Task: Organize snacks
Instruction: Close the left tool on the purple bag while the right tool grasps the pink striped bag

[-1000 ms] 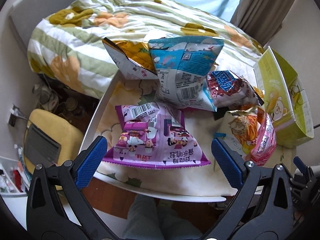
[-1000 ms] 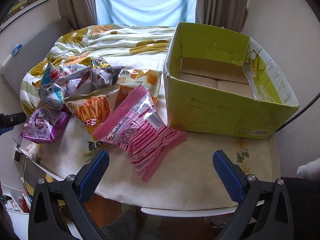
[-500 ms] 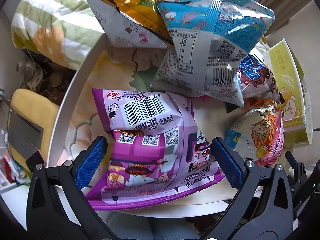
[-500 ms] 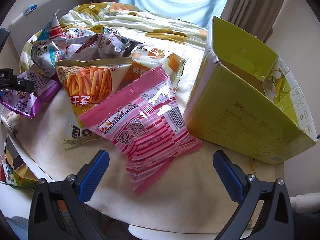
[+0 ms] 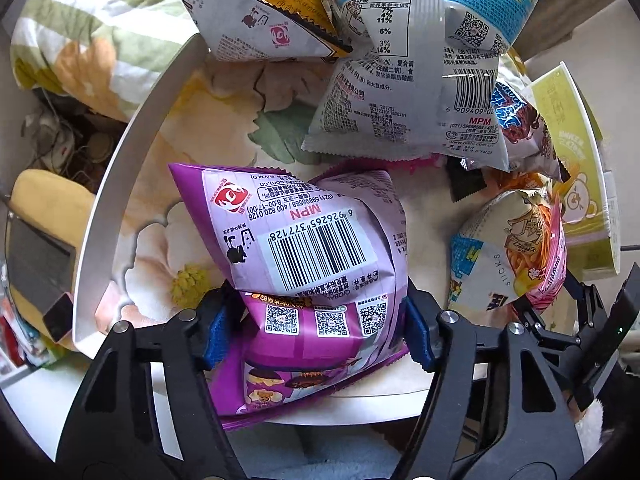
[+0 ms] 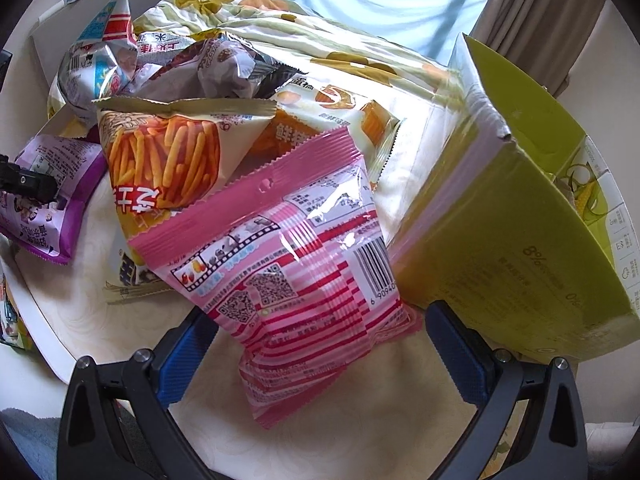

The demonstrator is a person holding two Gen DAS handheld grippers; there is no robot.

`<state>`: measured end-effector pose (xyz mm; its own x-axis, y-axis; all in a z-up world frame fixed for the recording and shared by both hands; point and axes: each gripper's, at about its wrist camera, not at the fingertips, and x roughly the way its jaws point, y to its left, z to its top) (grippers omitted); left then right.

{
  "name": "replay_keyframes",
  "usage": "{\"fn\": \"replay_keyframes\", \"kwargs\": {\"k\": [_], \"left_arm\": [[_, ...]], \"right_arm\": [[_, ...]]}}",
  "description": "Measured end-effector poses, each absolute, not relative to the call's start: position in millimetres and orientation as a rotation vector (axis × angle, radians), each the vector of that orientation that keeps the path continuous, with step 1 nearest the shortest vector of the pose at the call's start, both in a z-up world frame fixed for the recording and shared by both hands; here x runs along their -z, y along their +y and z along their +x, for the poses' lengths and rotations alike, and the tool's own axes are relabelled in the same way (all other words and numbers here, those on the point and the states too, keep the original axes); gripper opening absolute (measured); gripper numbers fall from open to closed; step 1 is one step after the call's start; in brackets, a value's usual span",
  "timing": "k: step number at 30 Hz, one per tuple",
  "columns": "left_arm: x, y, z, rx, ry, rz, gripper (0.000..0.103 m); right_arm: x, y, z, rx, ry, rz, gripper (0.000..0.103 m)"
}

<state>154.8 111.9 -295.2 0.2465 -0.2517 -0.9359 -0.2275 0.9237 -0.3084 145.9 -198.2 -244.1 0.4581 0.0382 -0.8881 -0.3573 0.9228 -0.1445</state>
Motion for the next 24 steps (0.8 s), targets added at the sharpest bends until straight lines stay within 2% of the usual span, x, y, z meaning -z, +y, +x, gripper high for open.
{"fn": "replay_keyframes", "kwargs": {"k": [3,5,8,13,24], "left_arm": [[292,112,155,0.016,1.327,-0.428,0.063],[288,110,151,0.015,1.313,-0.432,0.061],[284,108,144,0.016,1.302,-0.438,0.059],[275,103,136,0.010,1.291,-0.455,0.058],[247,87,106,-0.024,1.250,-0.472,0.057]], "right_arm": [[251,-196,150,-0.264,1.084,-0.345,0.090],[252,-196,151,-0.271,1.081,-0.351,0.080],[251,-199,151,-0.279,1.076,-0.338,0.072],[246,-209,149,-0.275,1.071,-0.292,0.067],[218,-212,128,-0.306,1.040,-0.226,0.066]]}}
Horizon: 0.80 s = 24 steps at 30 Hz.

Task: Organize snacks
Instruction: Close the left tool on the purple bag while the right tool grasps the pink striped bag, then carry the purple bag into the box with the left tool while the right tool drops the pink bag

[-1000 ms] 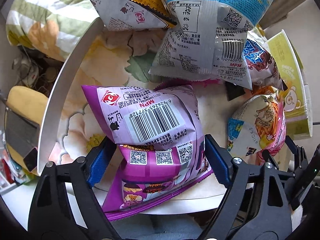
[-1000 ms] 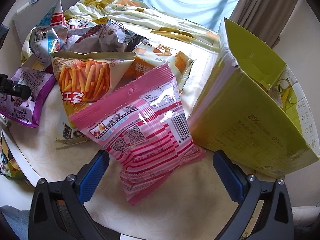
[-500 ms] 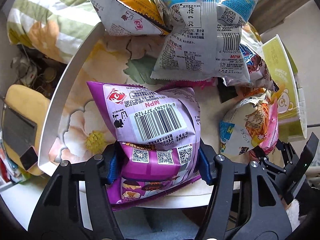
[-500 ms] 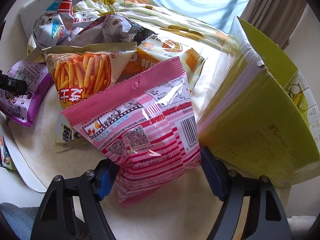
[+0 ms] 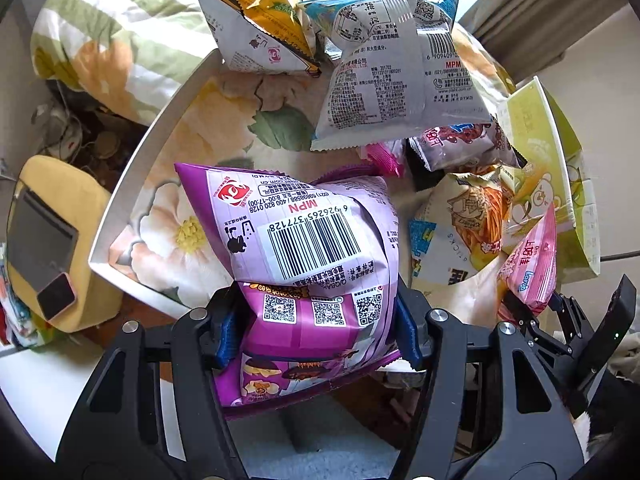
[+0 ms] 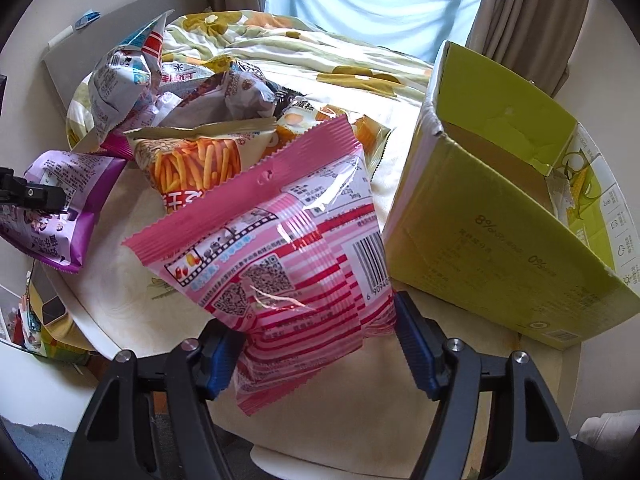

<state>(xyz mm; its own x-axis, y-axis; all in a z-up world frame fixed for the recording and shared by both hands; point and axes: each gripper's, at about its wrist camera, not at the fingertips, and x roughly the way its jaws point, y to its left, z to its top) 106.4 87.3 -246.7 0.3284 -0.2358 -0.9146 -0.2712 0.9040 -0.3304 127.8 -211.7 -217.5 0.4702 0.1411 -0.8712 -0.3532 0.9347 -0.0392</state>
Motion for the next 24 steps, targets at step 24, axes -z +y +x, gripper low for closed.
{"fn": "replay_keyframes", "kwargs": {"k": [24], "left_arm": [[130,-40,92,0.155,1.042,-0.365,0.057]], "right_arm": [[104,-268,91,-0.350,0.830,-0.133,0.066]]}}
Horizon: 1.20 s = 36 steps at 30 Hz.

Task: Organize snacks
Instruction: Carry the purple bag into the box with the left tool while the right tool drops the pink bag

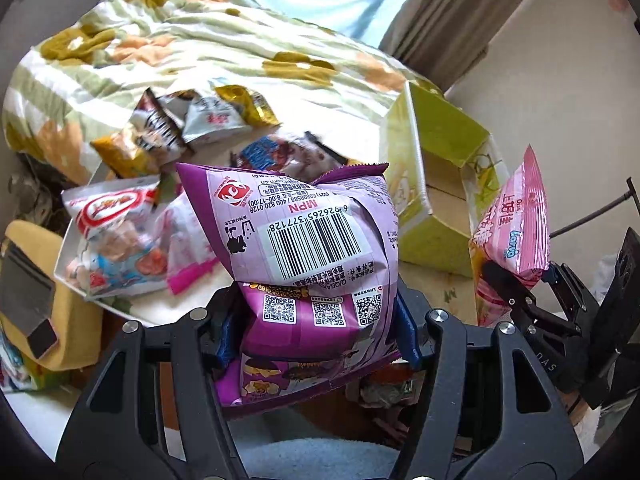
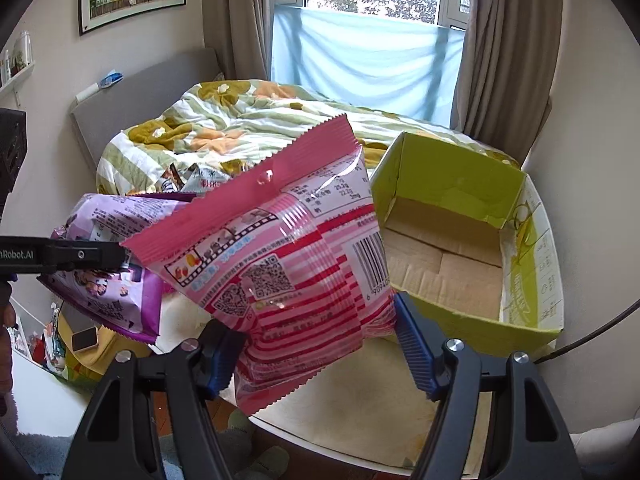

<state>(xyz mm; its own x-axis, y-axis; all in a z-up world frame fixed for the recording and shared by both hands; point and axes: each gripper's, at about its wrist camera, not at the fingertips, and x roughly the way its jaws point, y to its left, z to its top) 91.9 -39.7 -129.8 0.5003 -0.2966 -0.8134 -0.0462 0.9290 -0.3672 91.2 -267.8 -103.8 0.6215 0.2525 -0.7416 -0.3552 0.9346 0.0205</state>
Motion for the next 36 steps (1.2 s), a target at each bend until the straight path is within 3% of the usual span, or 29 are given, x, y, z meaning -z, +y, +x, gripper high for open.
{"fn": "replay_keyframes", "kwargs": {"k": [14,28,29,32,36], "left_arm": [[81,-178,249,0.423,0.978,-0.188,0.058],[142,-314,404,0.566,1.113,0.059,0.058],[146,-319,409,0.572,1.117,0.061,0.064],[158,-323,417,0.550,1.111,0.081,0.101],[157,-314,414,0.532,1.101,0.067,0.102]], "right_arm": [[58,-353,184,-0.107,0.827,-0.055,0.066],[94,-429,285,0.076,0.984,0.156,0.066],[97,-431,287,0.083,0.991,0.162,0.066],[104,-436,292,0.105,1.009,0.177,0.066],[110,-445,296,0.114,1.014,0.200,0.066]]}}
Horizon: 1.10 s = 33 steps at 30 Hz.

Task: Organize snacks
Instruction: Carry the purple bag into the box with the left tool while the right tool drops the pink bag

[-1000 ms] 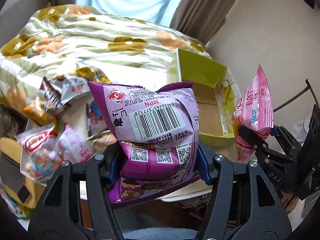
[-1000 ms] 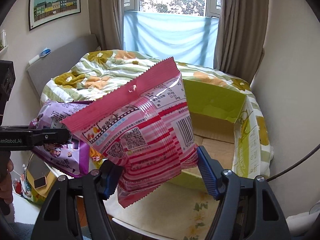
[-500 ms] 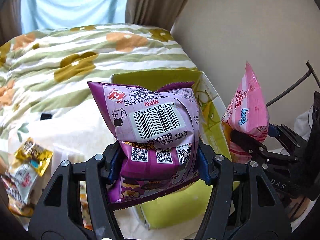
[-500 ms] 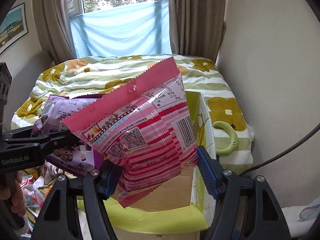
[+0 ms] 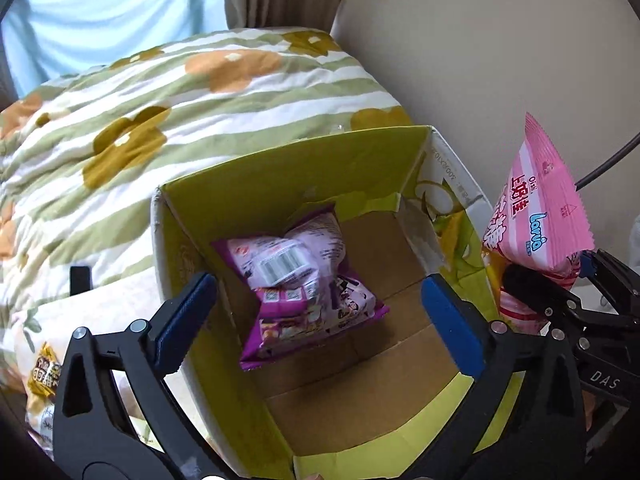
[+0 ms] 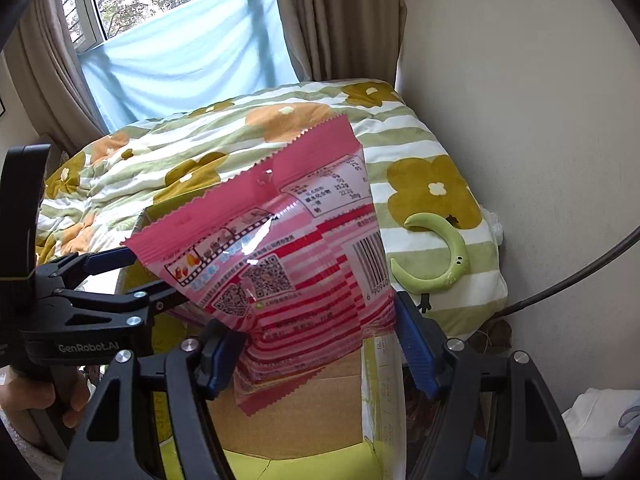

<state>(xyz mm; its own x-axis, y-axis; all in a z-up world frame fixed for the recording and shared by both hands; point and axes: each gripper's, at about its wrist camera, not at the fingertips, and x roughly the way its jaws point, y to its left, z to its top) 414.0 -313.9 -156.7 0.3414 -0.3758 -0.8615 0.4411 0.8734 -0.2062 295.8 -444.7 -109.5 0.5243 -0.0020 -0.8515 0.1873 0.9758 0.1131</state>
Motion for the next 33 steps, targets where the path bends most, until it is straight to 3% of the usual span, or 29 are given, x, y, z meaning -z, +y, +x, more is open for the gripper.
{"fn": "replay_keyframes", "kwargs": {"k": [13,21,22,23,25,33], "left_arm": [[127,-259,355,0.394,1.058,-0.003,0.102],[134,-243,348,0.338,1.061,0.012,0.102],[137,-241,349,0.335,1.066,0.006,0.102],[139,-238,349,0.333,1.073,0.001,0.102],[144,-235,350,0.324,1.085,-0.002,0.102],[145,-227,342,0.295,1.087,-0.025,0.102]], "right_arm": [[103,-436,313,-0.036,1.035,0.198,0.068],[142,-422,358,-0.045,1.128,0.184,0.069],[147,-422,362,-0.036,1.131,0.184,0.073],[152,-422,365,-0.026,1.137,0.182,0.086],[159,-423,368,-0.009,1.136,0.185,0.102],[152,-423,348,-0.027,1.096,0.165,0.102]]}}
